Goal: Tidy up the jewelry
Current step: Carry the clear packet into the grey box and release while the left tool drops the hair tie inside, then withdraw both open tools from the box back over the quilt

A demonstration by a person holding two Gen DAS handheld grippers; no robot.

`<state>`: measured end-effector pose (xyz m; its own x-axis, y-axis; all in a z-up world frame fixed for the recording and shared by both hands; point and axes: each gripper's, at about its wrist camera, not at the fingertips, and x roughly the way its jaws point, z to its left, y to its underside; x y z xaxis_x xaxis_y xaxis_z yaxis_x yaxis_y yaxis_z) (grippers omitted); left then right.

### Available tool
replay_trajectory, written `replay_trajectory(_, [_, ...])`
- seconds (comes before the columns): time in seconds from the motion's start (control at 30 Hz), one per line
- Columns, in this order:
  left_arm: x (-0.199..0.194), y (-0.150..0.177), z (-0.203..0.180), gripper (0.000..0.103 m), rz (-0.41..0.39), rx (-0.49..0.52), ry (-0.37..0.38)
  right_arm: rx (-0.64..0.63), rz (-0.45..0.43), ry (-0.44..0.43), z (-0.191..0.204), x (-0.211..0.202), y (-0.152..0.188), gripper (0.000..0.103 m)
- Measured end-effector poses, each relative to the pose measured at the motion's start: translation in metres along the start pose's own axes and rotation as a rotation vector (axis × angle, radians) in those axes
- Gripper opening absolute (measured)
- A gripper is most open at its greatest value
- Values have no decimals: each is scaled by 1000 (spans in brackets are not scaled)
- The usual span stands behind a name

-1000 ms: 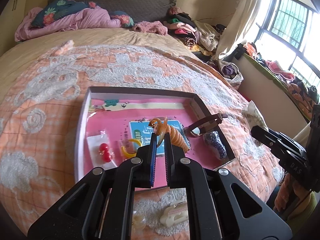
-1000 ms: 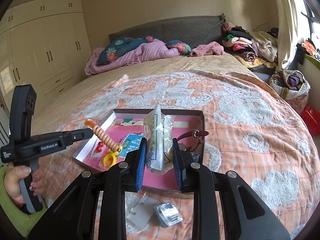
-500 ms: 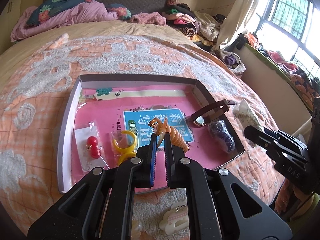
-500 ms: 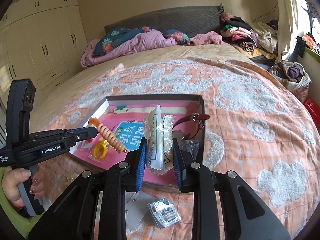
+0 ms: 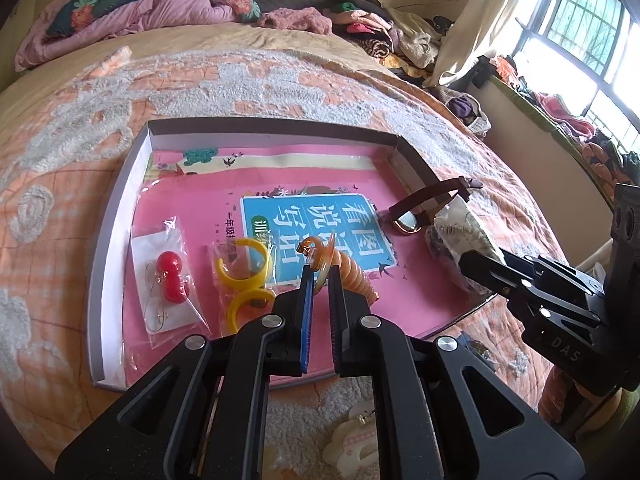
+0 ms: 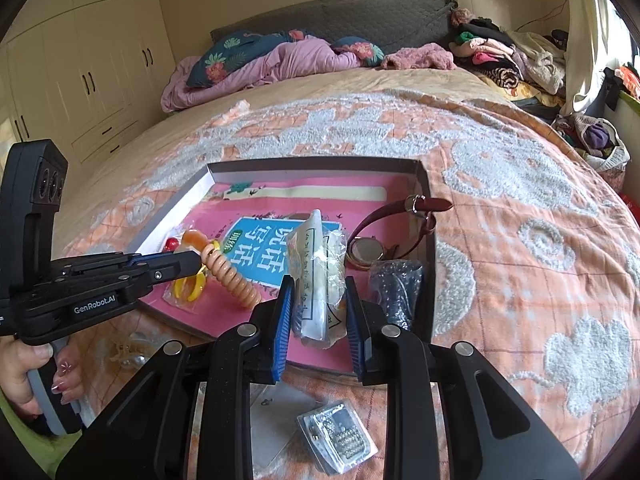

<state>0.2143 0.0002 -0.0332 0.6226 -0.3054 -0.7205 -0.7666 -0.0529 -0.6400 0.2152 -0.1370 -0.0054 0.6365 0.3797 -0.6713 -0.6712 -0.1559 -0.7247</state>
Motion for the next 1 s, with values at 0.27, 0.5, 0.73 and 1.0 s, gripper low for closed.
replay_trajectory(0.27, [4, 3, 5, 2, 10, -11, -4, 6, 35, 0, 0, 11, 7, 24])
replay_trajectory(0.5, [4, 3, 6, 2, 13, -12, -5, 5, 58, 2, 2, 17, 11, 26])
replay_trajectory(0.73, [3, 4, 6, 2, 9, -13, -8, 20, 36, 13, -1, 10, 12, 37])
replay_trajectory(1.0, [-9, 3, 1, 3, -2, -6, -14, 51, -37, 31, -5, -20, 8, 63])
